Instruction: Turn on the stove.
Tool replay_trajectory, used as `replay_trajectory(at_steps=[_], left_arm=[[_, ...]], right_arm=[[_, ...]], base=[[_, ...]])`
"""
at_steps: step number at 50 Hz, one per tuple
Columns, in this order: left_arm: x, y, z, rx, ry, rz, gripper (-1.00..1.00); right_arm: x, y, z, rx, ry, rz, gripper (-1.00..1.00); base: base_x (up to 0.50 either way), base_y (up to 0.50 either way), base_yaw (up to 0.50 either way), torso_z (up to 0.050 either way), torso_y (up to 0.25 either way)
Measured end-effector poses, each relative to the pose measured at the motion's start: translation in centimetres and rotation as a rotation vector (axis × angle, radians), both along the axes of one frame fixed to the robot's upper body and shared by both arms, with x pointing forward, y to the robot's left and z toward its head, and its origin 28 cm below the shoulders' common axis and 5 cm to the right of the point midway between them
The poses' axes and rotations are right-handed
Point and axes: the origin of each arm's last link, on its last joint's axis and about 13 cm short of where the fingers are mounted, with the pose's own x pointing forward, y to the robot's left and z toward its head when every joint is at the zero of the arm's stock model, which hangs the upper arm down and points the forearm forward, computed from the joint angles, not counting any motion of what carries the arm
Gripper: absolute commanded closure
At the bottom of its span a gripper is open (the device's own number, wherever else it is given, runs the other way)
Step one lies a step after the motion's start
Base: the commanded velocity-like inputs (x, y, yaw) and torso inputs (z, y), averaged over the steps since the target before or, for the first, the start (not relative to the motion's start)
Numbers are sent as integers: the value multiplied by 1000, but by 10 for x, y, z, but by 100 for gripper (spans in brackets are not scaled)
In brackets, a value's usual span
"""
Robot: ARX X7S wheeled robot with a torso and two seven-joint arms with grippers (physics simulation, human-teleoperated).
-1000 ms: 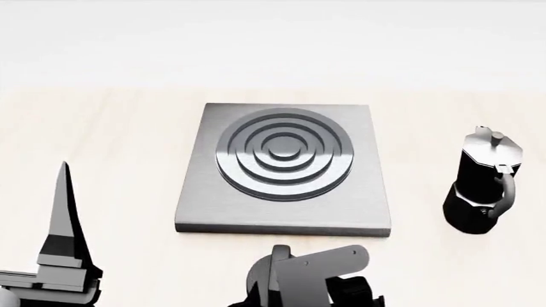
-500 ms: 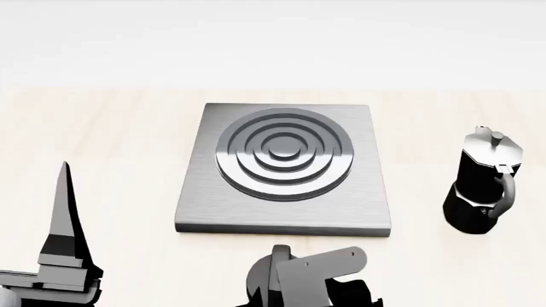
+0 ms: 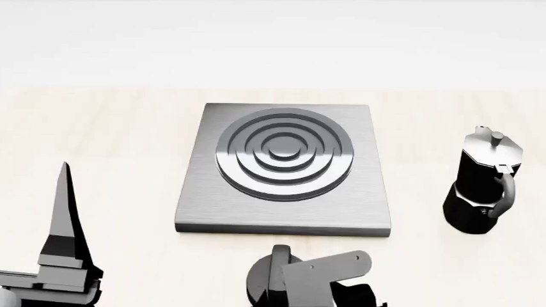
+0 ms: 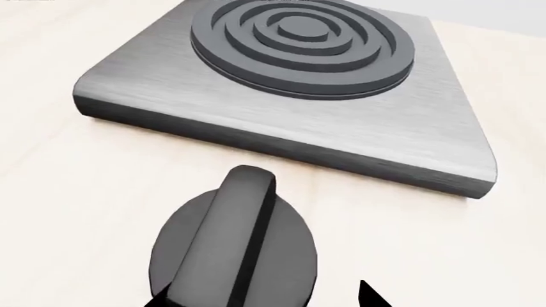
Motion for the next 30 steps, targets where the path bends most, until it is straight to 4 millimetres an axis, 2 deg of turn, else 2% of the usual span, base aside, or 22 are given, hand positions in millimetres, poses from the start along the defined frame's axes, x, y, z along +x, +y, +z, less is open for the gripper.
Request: replay_trajectory(at_steps=[30], left_arm=[[1,0,0,1,1,0,-100]], right_arm=[[1,-6,-4,-5,14,-38,-100]], base=[[0,0,0,0,0]])
